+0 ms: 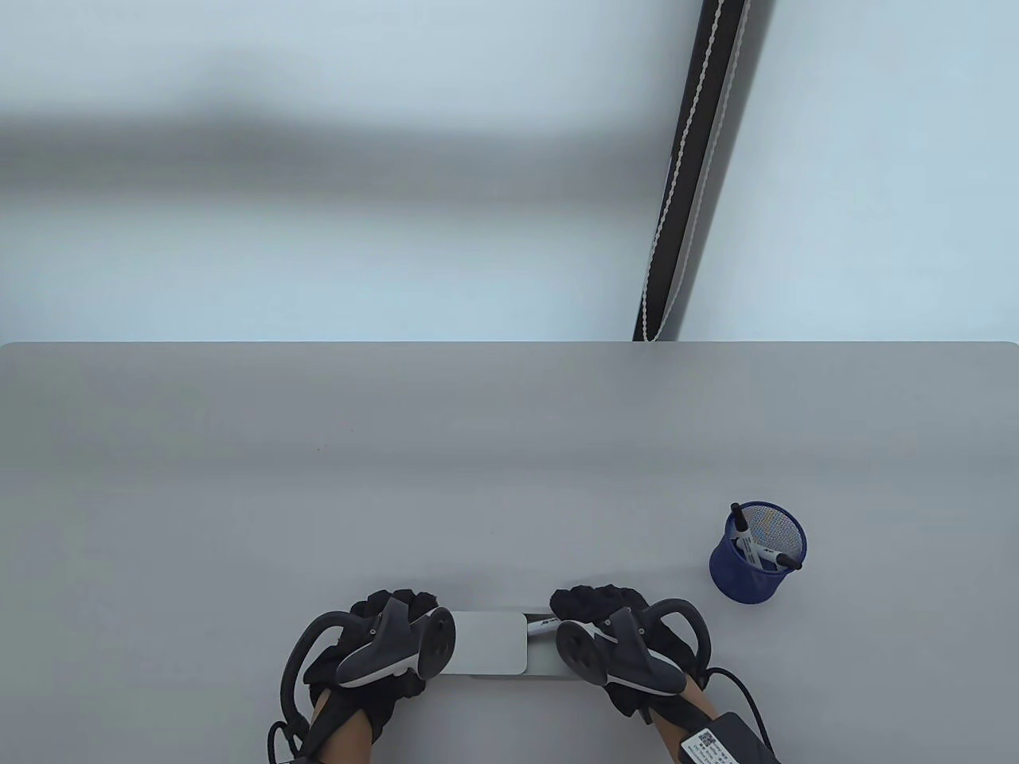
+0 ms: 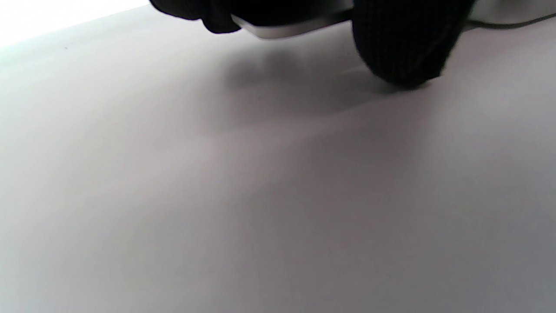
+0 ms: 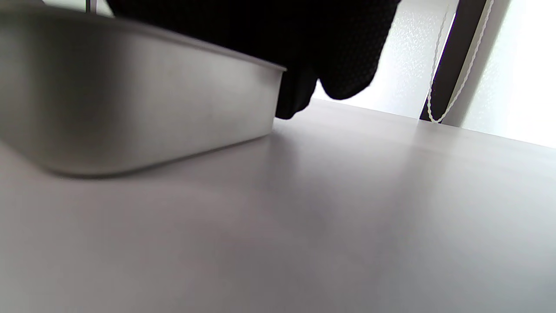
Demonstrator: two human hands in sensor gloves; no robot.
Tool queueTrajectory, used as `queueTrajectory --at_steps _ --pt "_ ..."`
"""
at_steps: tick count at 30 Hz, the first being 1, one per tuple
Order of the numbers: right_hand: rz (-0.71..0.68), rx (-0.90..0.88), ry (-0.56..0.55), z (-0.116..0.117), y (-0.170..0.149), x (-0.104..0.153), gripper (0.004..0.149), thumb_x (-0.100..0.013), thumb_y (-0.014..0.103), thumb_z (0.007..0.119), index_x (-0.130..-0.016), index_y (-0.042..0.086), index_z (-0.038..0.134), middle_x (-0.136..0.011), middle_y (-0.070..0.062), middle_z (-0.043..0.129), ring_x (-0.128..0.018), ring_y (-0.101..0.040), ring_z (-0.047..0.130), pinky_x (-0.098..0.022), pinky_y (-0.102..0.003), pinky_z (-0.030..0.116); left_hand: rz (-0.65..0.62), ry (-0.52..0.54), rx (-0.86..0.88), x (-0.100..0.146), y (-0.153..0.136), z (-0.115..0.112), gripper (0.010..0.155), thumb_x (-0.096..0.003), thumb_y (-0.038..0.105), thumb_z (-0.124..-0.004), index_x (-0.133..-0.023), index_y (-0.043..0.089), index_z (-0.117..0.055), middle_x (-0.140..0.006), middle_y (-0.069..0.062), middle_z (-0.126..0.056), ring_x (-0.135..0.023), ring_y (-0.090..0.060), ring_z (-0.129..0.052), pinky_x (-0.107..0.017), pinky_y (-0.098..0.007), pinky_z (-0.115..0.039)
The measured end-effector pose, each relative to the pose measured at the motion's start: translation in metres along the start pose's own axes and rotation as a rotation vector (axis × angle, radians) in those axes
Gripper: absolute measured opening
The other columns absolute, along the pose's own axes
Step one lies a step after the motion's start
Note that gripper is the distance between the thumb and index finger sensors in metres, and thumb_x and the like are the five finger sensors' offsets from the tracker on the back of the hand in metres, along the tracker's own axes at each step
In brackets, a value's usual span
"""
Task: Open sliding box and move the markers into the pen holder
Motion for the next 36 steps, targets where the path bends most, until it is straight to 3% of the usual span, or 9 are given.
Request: queueTrajectory --at_steps 2,22,36 --pt "0.006 -0.001 -0.016 -0.001 -0.002 0.001 0.044 -0.034 0.029 0.089 -0.075 0.043 0.080 -0.079 0.015 0.090 -0.073 -0.006 0.099 -0.059 -0.032 0.086 0.000 0.000 -0.001 0.000 0.000 0.000 0.079 -0.0421 0.062 -0.070 -0.106 0.035 -0.033 -0.117 0.005 -0.044 -0.110 -0.022 -0.056 -0.084 -0.038 -0.058" --pt "0.040 -0.122 -0.023 -0.016 -0.030 0.008 0.044 -0.037 0.031 0.084 -0.080 0.037 0.082 -0.080 0.009 0.091 -0.071 -0.012 0.098 -0.058 -0.034 0.084 -0.001 0.000 -0.003 0.000 0.000 0.000 0.079 -0.0420 0.062 -0.070 -0.106 0.034 -0.033 -0.117 0.005 -0.044 -0.110 -0.022 -0.057 -0.084 -0.038 -0.058" --pt "0.057 -0.291 -0.062 -0.048 -0.052 0.015 0.045 -0.039 0.029 0.082 -0.083 0.035 0.080 -0.083 0.006 0.089 -0.073 -0.016 0.096 -0.060 -0.035 0.081 0.002 0.002 -0.008 0.000 0.000 0.000 0.079 -0.0418 0.062 -0.070 -0.106 0.034 -0.033 -0.117 0.005 -0.044 -0.110 -0.022 -0.057 -0.084 -0.038 -0.058"
Point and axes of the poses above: the tracker on the back of each hand, its own y axis roughly to the thumb side, its own x axis roughly from the fingertips to the wrist, z = x × y, the point moved 1 cm from there along -x, roughly from the wrist to the fingertips
